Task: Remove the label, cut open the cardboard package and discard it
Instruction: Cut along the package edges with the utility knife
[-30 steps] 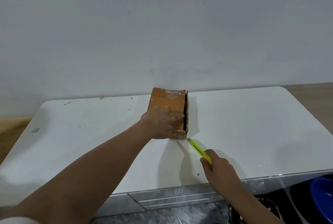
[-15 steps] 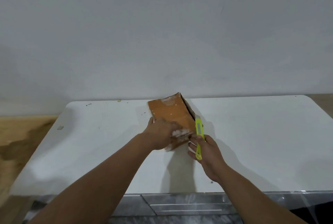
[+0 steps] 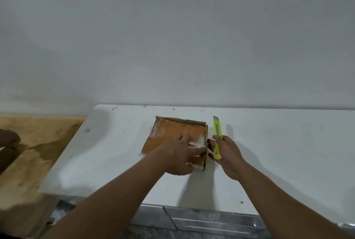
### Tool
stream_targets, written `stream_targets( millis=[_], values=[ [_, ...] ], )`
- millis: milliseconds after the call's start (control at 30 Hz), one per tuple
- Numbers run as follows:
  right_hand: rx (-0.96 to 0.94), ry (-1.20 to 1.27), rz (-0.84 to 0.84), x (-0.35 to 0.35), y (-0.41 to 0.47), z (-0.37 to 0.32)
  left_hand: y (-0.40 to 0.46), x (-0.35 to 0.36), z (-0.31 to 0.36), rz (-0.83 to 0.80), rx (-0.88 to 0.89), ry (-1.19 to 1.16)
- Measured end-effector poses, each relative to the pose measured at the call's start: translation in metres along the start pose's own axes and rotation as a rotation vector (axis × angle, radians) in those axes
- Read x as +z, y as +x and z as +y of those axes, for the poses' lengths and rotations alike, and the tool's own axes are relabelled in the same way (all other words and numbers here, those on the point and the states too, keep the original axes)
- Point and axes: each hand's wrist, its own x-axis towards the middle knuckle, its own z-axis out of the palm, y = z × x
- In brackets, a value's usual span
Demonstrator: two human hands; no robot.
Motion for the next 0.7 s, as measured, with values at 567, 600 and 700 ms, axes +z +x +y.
stream_targets(
  millis=[567,600,700],
  values=[
    [-0.385,-0.914,0.023,-0.075,-0.093,0.052,0.042,0.000,-0.002,0.028,-0.029,0.148],
    [-0.392,-0.937,0.008,-0.076,-0.095,0.056,0.043,0.000,-0.002,0.036,-0.036,0.157],
    [-0.421,-0.994,0.005,-0.075,-0.094,0.062,0.050,0.004,-0.004,0.059,-0.037,0.127]
  ],
)
